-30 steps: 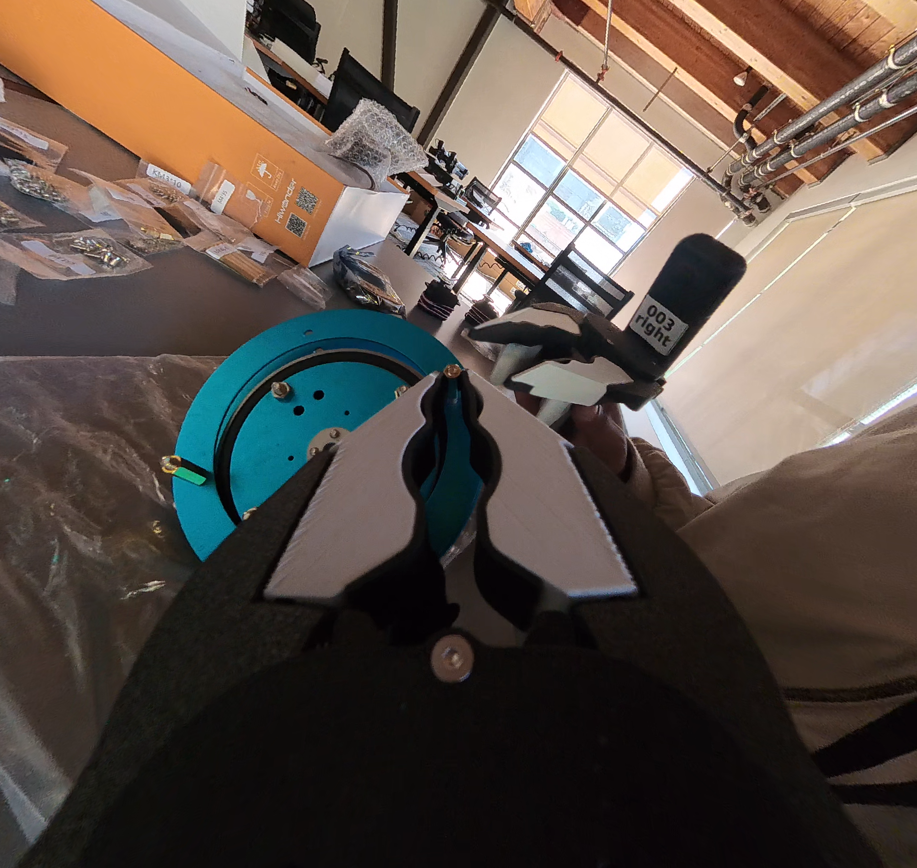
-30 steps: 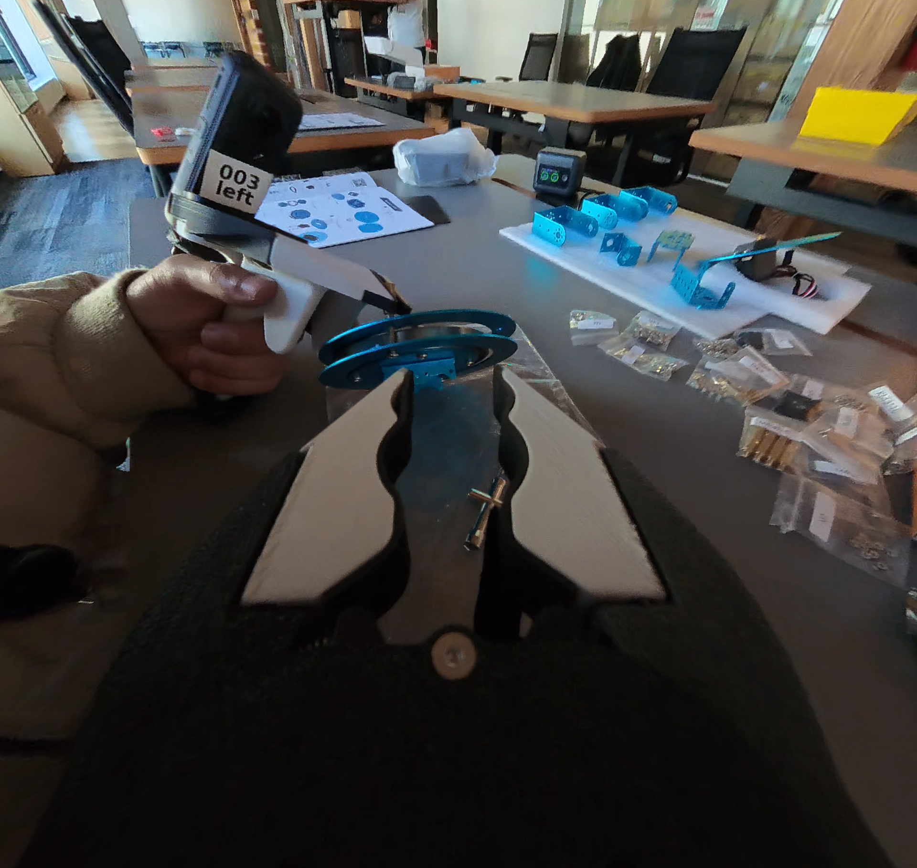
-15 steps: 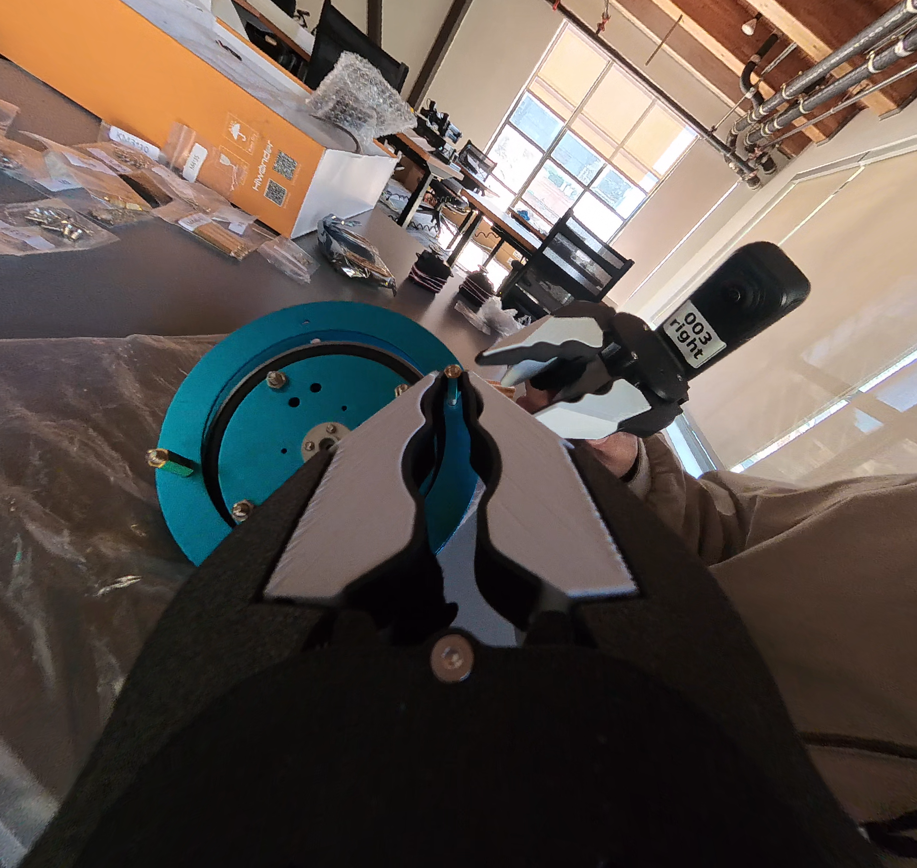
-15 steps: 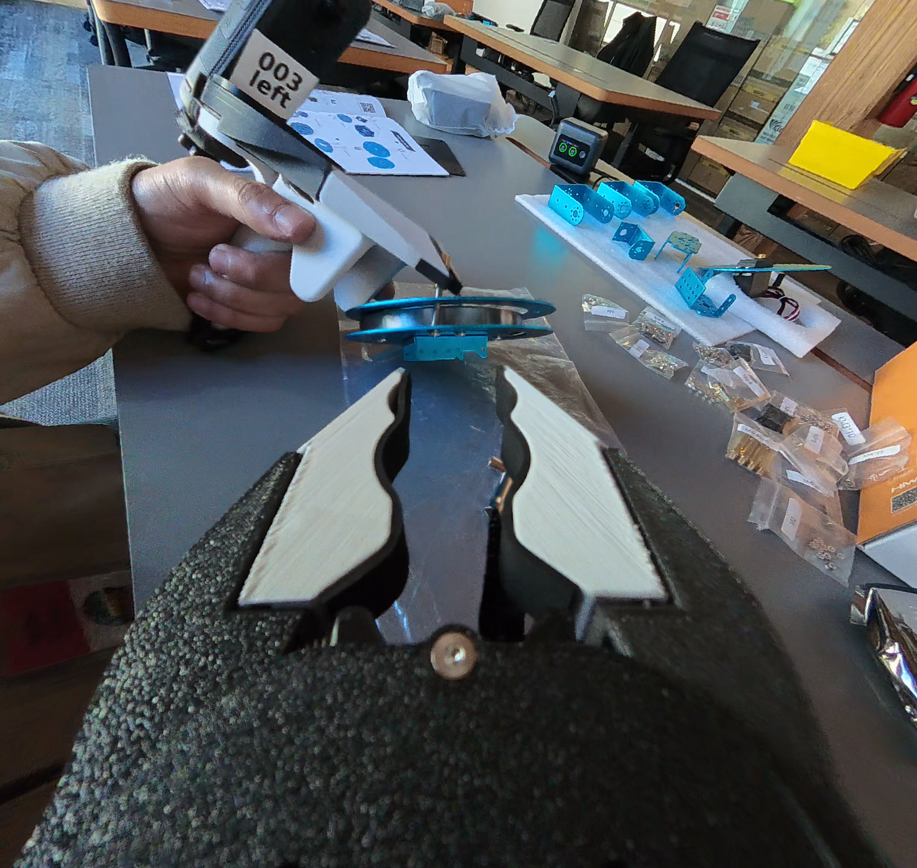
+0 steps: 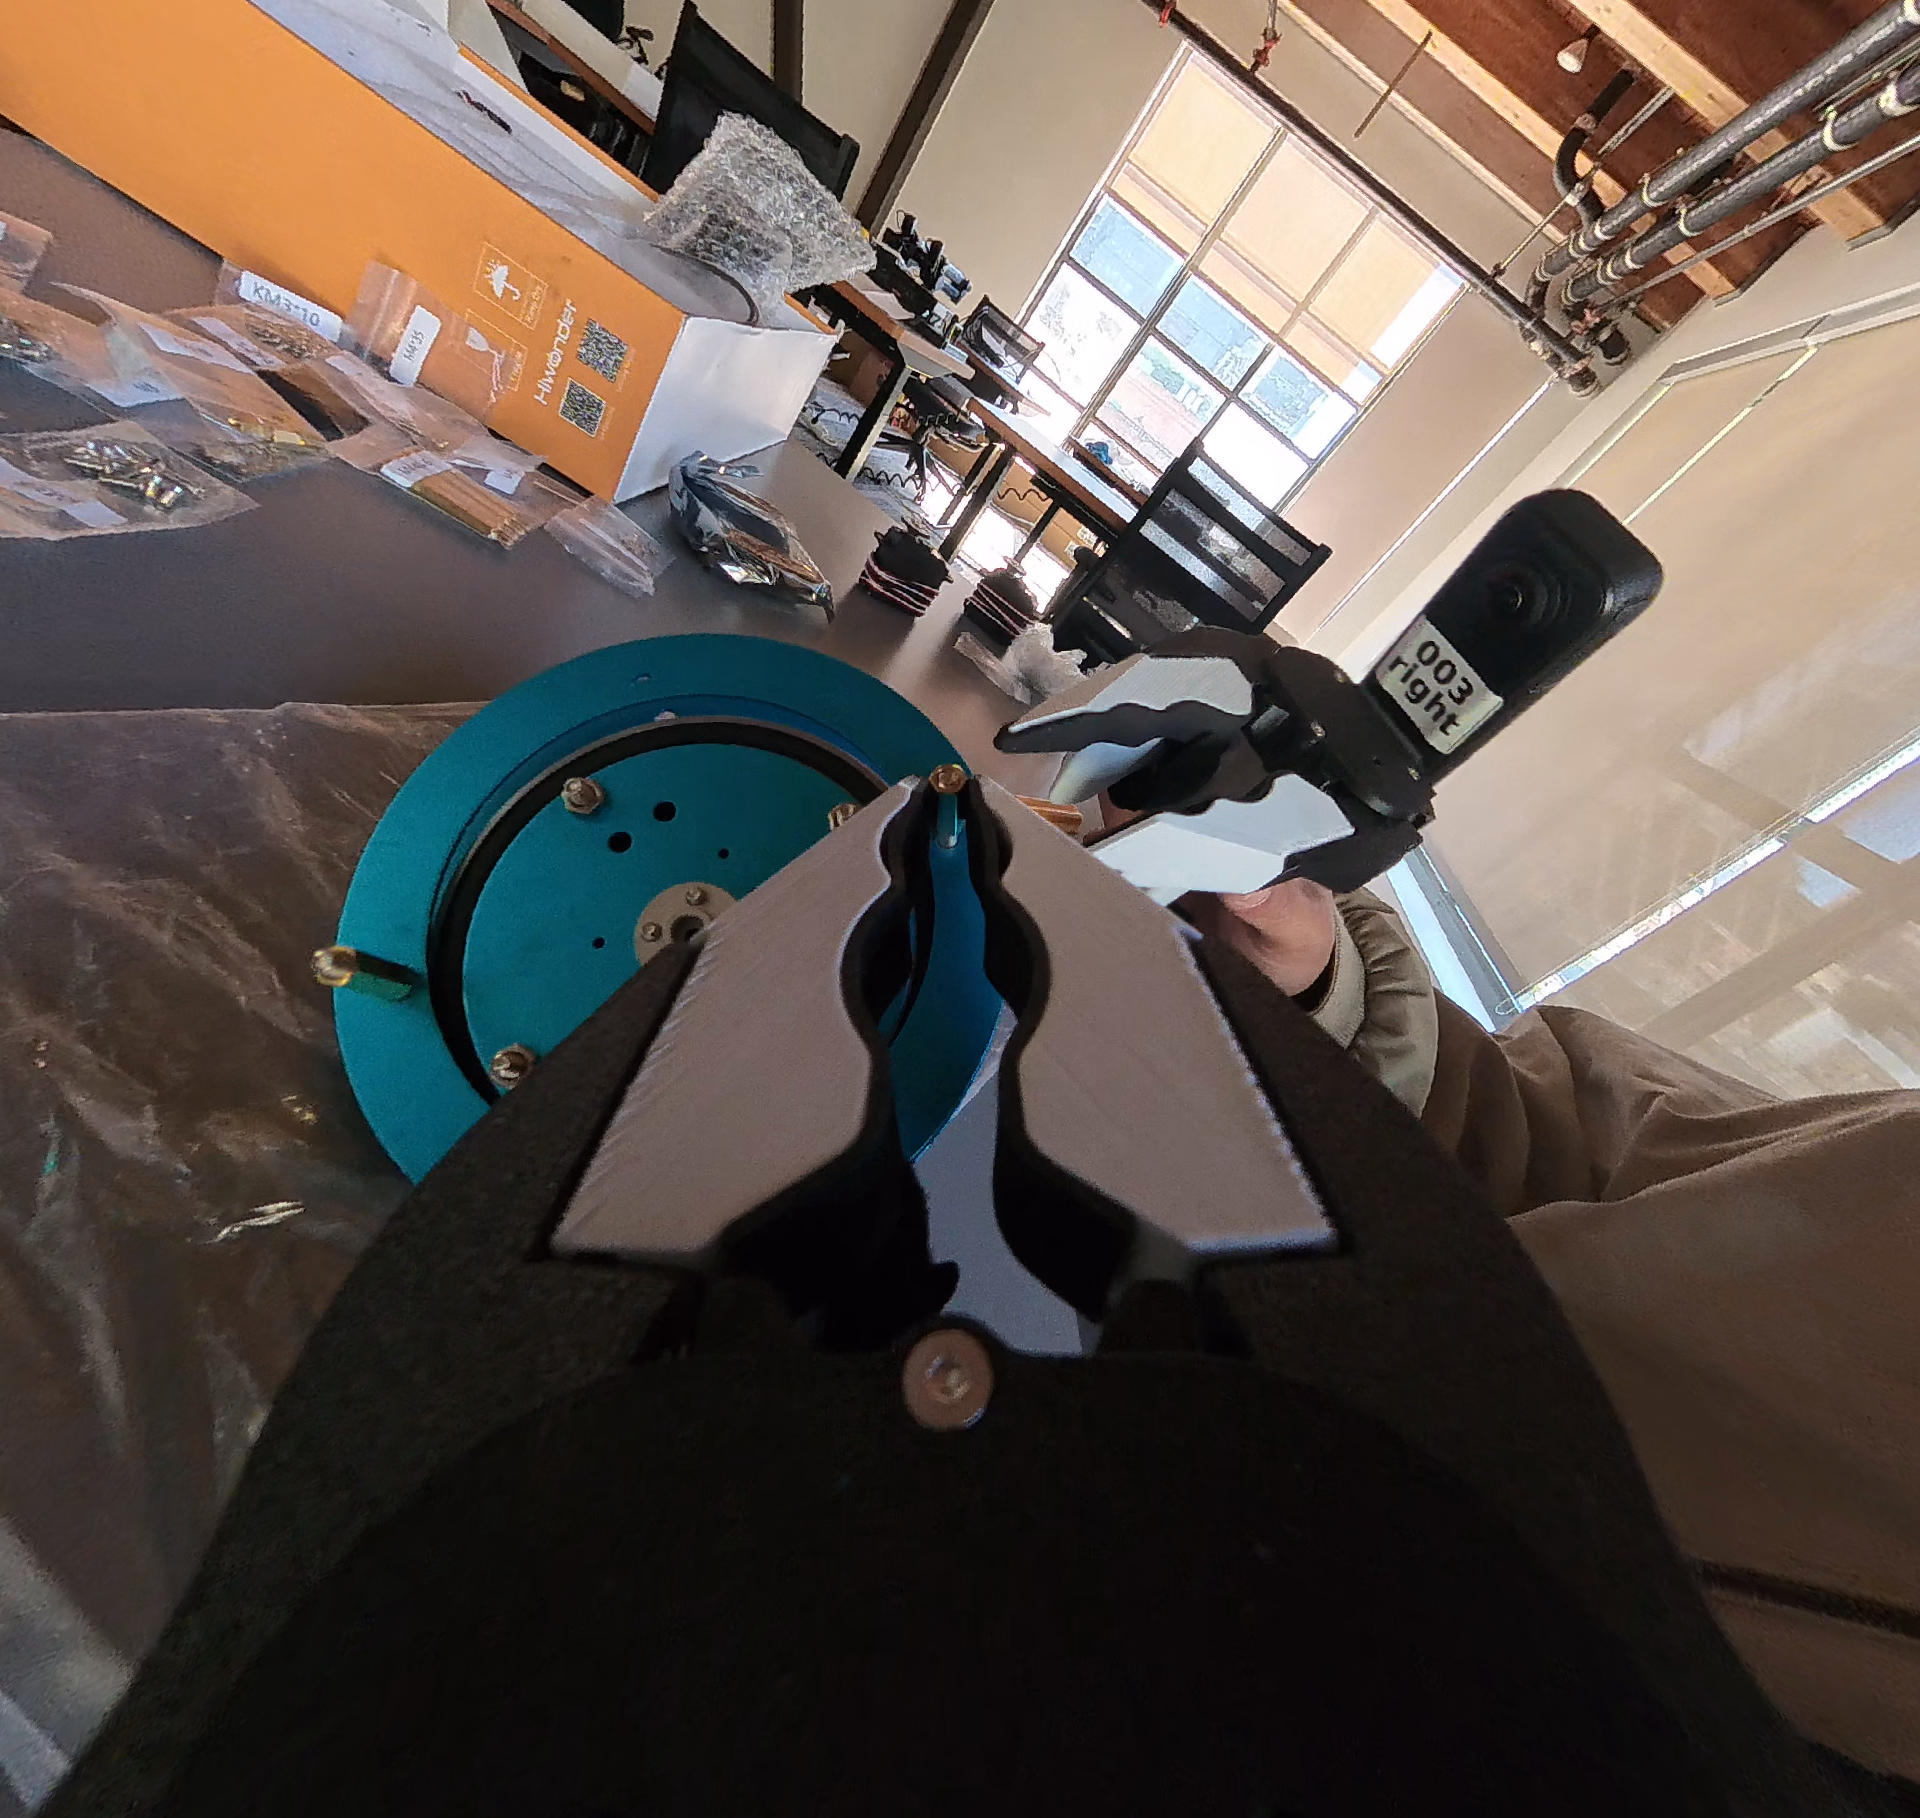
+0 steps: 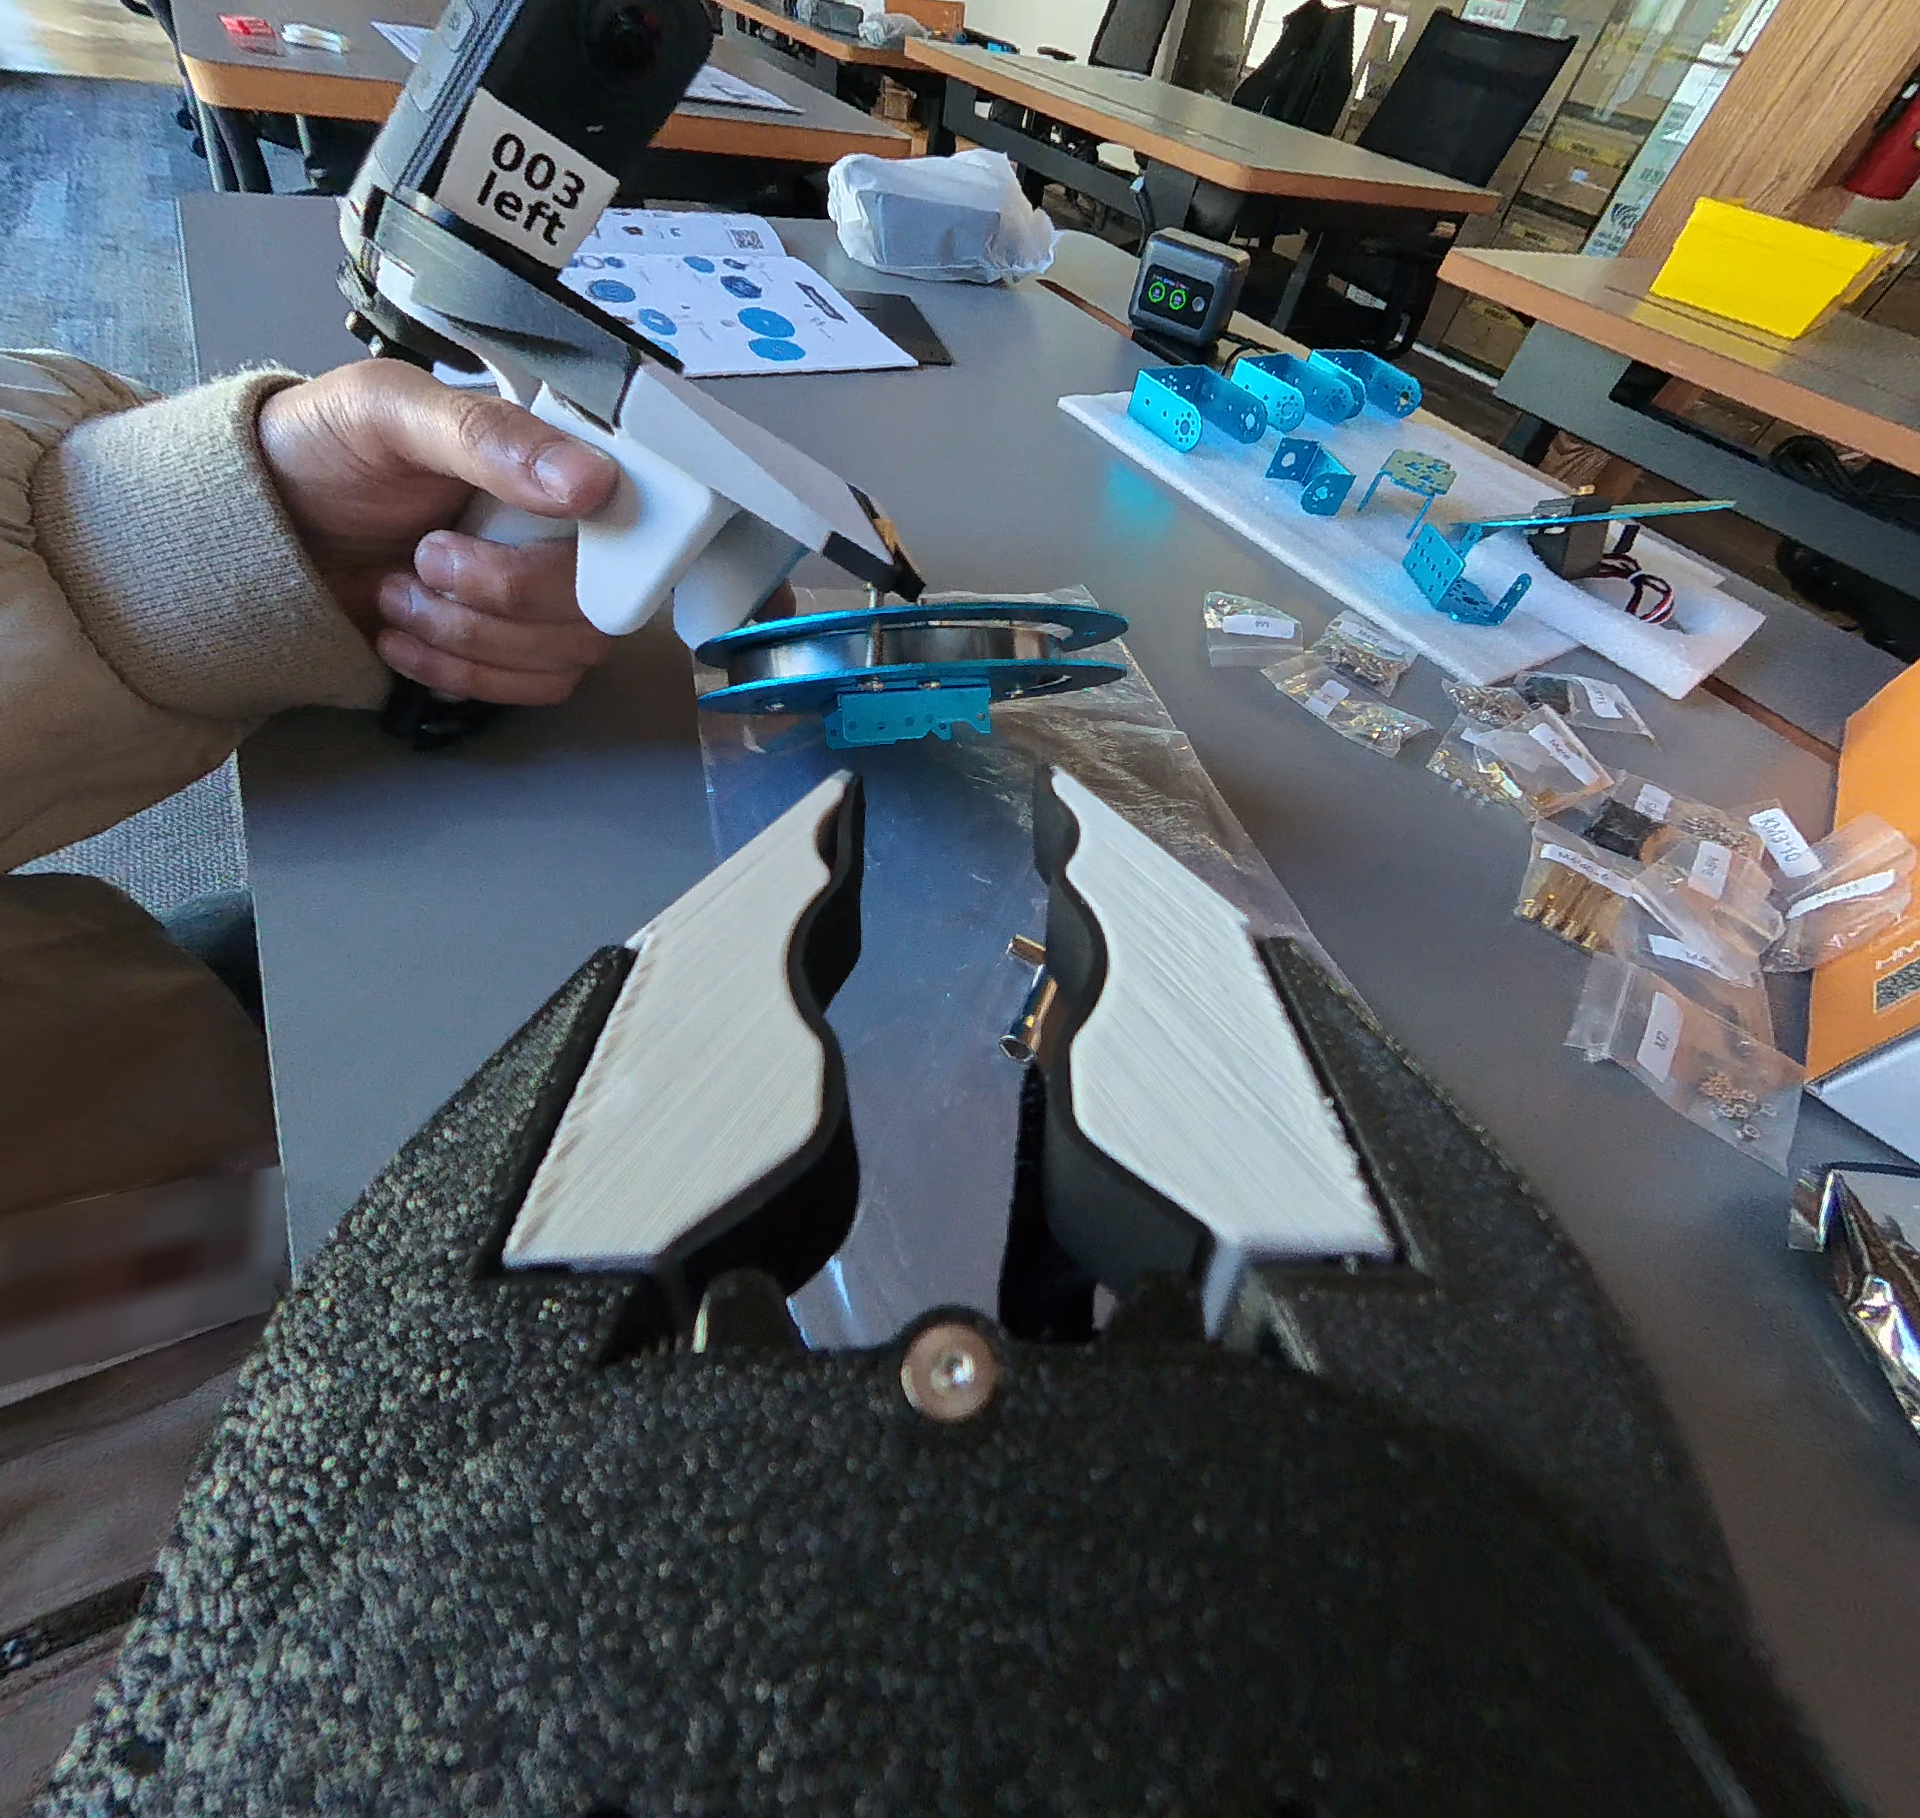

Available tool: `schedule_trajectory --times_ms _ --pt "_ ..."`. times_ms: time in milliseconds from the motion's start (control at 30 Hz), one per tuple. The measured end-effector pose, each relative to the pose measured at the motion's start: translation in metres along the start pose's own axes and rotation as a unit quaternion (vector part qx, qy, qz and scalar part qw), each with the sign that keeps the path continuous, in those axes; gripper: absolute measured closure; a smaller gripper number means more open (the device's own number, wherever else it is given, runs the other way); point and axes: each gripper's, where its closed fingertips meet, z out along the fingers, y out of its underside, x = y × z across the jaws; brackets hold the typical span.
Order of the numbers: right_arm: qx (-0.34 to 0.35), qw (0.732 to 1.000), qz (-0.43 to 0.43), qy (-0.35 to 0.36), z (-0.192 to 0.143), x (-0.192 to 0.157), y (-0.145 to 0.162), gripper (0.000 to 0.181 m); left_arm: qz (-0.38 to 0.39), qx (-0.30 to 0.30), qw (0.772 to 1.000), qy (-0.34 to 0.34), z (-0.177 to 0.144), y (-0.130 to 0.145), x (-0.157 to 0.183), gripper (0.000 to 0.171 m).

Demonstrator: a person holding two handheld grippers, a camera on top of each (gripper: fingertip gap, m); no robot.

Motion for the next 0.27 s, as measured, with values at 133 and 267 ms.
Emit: schedule_trajectory --times_ms 133,267 --pt "-0.010 1.000 -0.012 0.005 0.002 -0.001 0.003 0.149 -0.003 0.024 1.000 -0.001 -0.006 -0.008 -0.002 0.168" --pt "-0.014 1.000 -0.015 0.005 0.003 -0.001 0.004 0.149 -0.041 0.088 0.995 -0.001 -0.024 -0.028 -0.013 0.168"
